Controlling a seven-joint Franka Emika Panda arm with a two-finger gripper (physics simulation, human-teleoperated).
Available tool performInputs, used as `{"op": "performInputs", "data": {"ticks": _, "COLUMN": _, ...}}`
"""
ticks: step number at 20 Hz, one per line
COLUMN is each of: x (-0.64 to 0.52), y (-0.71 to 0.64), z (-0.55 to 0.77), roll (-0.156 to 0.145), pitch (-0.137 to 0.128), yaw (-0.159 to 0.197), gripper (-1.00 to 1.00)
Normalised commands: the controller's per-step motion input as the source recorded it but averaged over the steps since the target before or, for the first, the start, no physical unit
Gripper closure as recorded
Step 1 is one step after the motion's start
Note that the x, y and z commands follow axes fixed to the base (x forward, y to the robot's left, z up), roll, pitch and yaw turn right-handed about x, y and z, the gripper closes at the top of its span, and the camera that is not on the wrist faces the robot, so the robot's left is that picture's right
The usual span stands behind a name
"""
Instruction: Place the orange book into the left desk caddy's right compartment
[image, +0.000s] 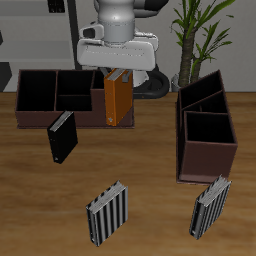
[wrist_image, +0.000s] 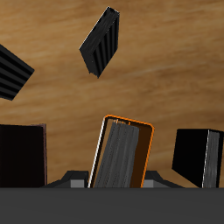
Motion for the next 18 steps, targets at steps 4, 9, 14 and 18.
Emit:
{"op": "performInputs", "data": {"ticks": 4, "x": -0.14, "y": 0.51, "z": 0.35, "roll": -0.003, "pitch": -0.023, "yaw": 0.075, "gripper": 1.0}}
{"op": "performInputs", "data": {"ticks": 9, "x": -0.21, "y": 0.5, "z": 0.41, "roll": 0.023, "pitch": -0.049, "yaw": 0.031, "gripper": 1.0}}
{"op": "performInputs", "data": {"ticks": 14, "x": -0.01, "y": 0.34, "z": 0.35, "roll": -0.022, "pitch": -0.027, "yaw": 0.069, "gripper": 1.0}}
{"op": "performInputs", "data": {"ticks": 18, "x": 0.06, "y": 0.42, "z": 0.29, "roll": -0.007, "pitch": -0.032, "yaw": 0.082, "gripper": 1.0}}
